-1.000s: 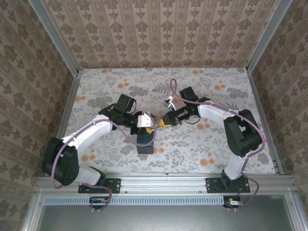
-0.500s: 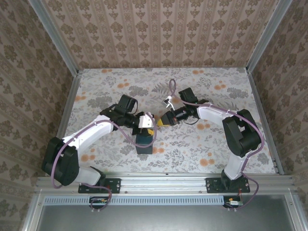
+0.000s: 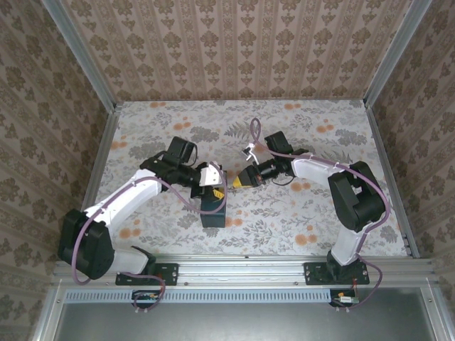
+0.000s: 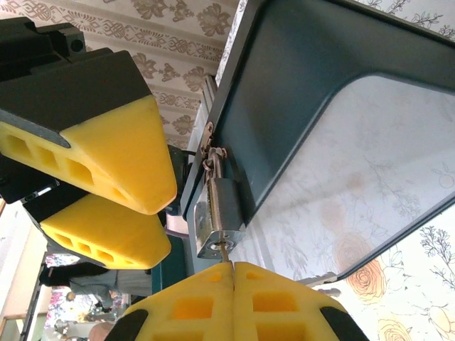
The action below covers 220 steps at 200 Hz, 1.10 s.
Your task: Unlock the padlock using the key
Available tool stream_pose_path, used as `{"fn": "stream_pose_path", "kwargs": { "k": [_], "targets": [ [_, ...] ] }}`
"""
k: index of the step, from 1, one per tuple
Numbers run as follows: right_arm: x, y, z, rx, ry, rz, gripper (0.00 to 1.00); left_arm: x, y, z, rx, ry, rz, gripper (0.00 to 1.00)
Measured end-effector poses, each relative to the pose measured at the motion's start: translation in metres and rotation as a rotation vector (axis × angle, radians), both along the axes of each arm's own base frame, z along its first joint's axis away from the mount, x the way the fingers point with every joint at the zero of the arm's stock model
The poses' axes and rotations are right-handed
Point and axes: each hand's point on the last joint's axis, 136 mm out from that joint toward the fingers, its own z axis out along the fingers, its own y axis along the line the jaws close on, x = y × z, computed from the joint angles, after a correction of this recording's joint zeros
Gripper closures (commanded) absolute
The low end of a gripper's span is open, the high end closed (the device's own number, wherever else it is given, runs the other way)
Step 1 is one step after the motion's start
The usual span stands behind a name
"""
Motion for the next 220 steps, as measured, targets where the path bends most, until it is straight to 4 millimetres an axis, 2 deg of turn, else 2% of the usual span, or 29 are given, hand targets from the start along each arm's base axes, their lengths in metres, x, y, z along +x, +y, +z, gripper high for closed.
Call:
{"fn": "stream_pose_path", "kwargs": {
  "k": [80,136,177,212,220],
  "targets": [
    [-0.003,-0.002,-0.012,0.006,0.042,-0.032,1.00,0.003,0.004,-0.021,0.077,0.055,0.000,0.50],
    [-0.004,-0.003,-0.015,0.035,0.079,-0.087,1.00,0.006,0.006,-0.027,0.094,0.060,0.004,0.53],
    [0.001,-0.002,-0.004,0.062,0.067,-0.119,1.00,0.008,0.006,-0.026,0.091,0.060,0.009,0.56],
    [0.003,-0.008,0.009,0.072,0.033,-0.138,1.00,0.019,0.009,-0.023,0.069,0.043,0.039,0.57],
    [0.003,-0.011,0.010,0.069,0.028,-0.145,0.93,0.021,0.010,-0.022,0.065,0.040,0.042,0.57]
  ]
}}
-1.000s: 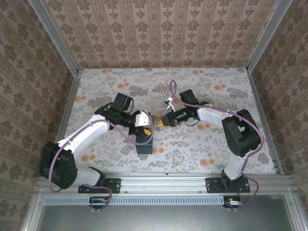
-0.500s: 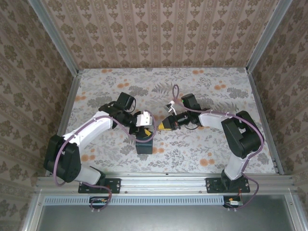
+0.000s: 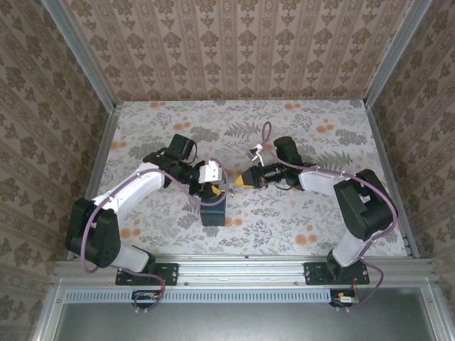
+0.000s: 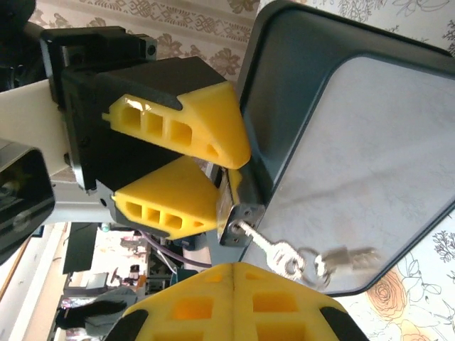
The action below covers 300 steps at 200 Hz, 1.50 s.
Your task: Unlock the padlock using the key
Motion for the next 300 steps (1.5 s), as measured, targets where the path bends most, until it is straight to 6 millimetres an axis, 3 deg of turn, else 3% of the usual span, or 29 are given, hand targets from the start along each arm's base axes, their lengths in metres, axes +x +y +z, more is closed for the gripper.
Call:
{"fn": "stream_pose_path", "kwargs": {
  "k": [23,57,118,300],
  "targets": [
    [0.005,-0.009,-0.002,-0.013,-0.015,-0.031,0.71,0.001,0.000,0.001,-0.009,-0.002,0.000,0.58],
    [0.008,-0.015,-0.014,-0.029,0.012,-0.074,0.57,0.001,-0.001,0.002,-0.015,0.001,-0.002,0.58],
    [0.019,-0.008,-0.038,0.002,0.090,-0.126,0.52,0.000,-0.001,0.002,-0.019,0.004,-0.004,0.59],
    [0.007,0.017,-0.027,0.050,0.070,-0.074,0.51,0.000,-0.001,0.003,-0.021,0.005,-0.006,0.60]
  ]
}}
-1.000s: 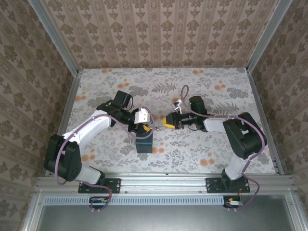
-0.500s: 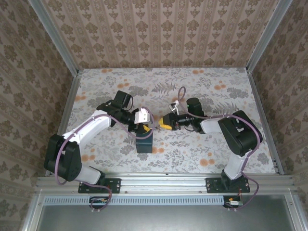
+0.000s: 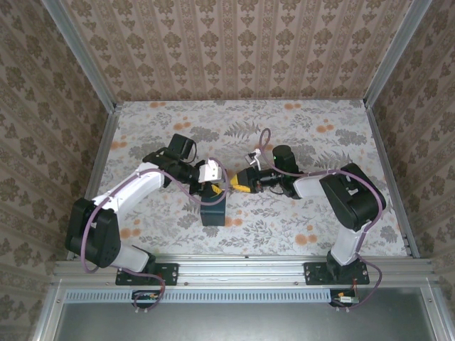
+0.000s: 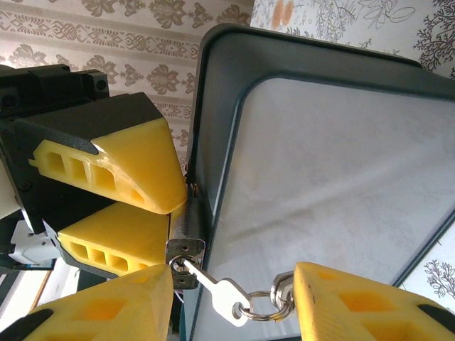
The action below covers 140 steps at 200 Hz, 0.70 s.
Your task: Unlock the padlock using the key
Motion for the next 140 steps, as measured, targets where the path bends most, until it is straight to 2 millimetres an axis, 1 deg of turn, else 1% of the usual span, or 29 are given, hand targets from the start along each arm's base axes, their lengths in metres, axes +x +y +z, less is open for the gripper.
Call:
{"fn": "stream_pose_path", "kwargs": {
  "k": [39,112,140],
  "targets": [
    [-0.003,0.002,-0.001,-0.001,0.001,0.008,0.51,0.000,0.000,0.000,0.000,0.001,0.000,0.61],
    [-0.009,0.000,-0.007,-0.005,0.014,0.010,0.52,0.000,0.000,0.000,0.000,0.001,0.000,0.61],
    [-0.010,0.000,-0.005,-0.002,0.009,0.011,0.53,0.000,0.000,0.000,0.000,0.001,0.000,0.61]
  ]
}}
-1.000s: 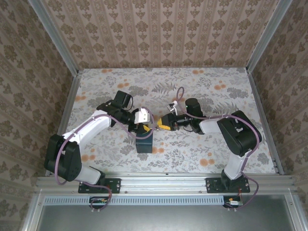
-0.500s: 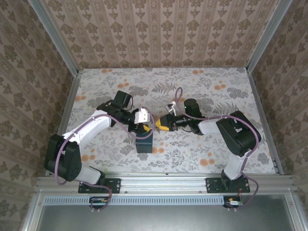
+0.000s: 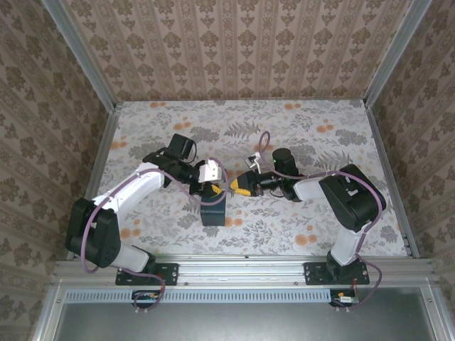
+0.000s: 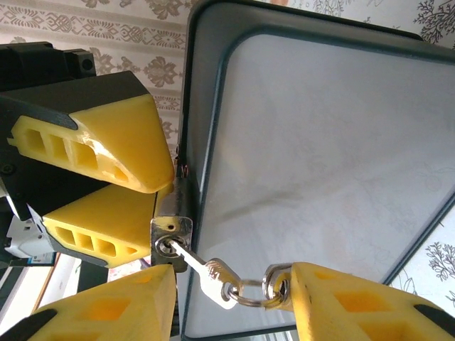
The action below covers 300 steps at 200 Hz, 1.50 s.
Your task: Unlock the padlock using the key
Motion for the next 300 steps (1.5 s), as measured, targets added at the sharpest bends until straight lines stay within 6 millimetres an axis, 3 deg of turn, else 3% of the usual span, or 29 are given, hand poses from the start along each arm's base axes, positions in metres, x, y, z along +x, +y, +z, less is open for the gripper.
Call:
{"fn": "stream_pose_path", "kwargs": {
  "k": [83,214,300],
  "targets": [
    [-0.004,0.002,0.009,0.022,-0.019,0.005,0.54,0.000,0.000,0.000,0.000,0.003,0.002,0.61],
    [-0.011,0.001,0.001,0.006,-0.010,0.015,0.52,0.000,0.000,0.000,0.000,0.006,0.005,0.61],
    [-0.012,0.006,0.013,0.046,-0.058,0.023,0.59,0.000,0.000,-0.002,0.004,0.018,0.010,0.62]
  ]
}}
